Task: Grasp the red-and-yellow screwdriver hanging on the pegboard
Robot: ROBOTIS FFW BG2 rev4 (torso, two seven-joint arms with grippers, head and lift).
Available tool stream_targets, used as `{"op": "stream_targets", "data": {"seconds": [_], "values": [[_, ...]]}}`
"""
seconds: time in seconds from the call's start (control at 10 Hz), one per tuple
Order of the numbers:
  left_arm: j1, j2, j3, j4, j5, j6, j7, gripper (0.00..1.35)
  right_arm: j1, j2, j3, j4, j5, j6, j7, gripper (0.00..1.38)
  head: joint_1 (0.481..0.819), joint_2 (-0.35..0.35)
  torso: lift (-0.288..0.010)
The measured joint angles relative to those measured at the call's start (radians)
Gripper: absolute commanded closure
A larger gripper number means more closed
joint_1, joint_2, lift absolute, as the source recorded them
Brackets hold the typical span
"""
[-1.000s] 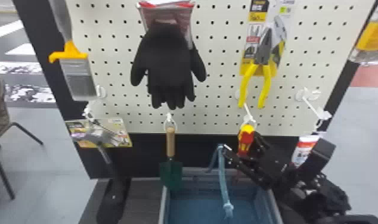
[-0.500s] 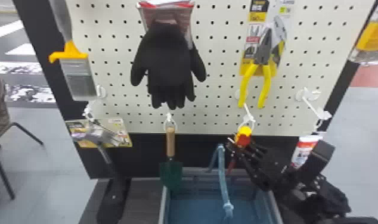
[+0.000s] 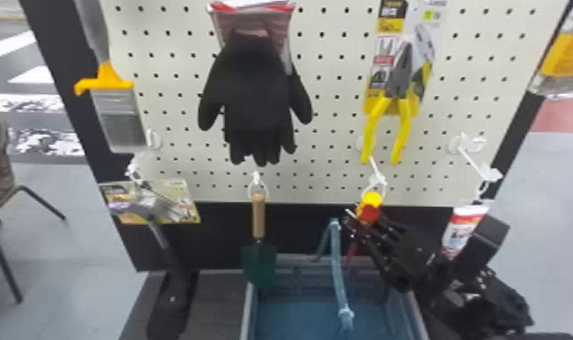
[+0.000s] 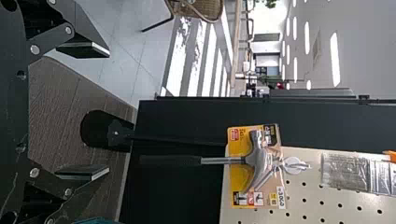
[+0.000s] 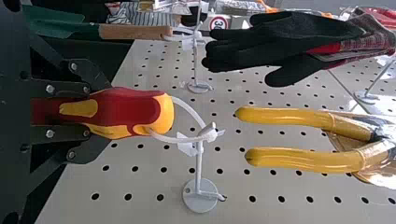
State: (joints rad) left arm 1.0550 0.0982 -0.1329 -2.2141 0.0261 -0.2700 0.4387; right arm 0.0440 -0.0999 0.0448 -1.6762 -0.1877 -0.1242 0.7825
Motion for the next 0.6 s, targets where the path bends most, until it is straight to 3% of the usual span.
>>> {"op": "stream_targets", "data": {"seconds": [0.6], "values": [[0.000,0.000,-0.001,0.000,0.000,0.000,0.000,0.40,0.002,0.000,-0.001,-0.007,0.004,0.000,-0.002,1.14,0.549,0.000,-0.100]]}}
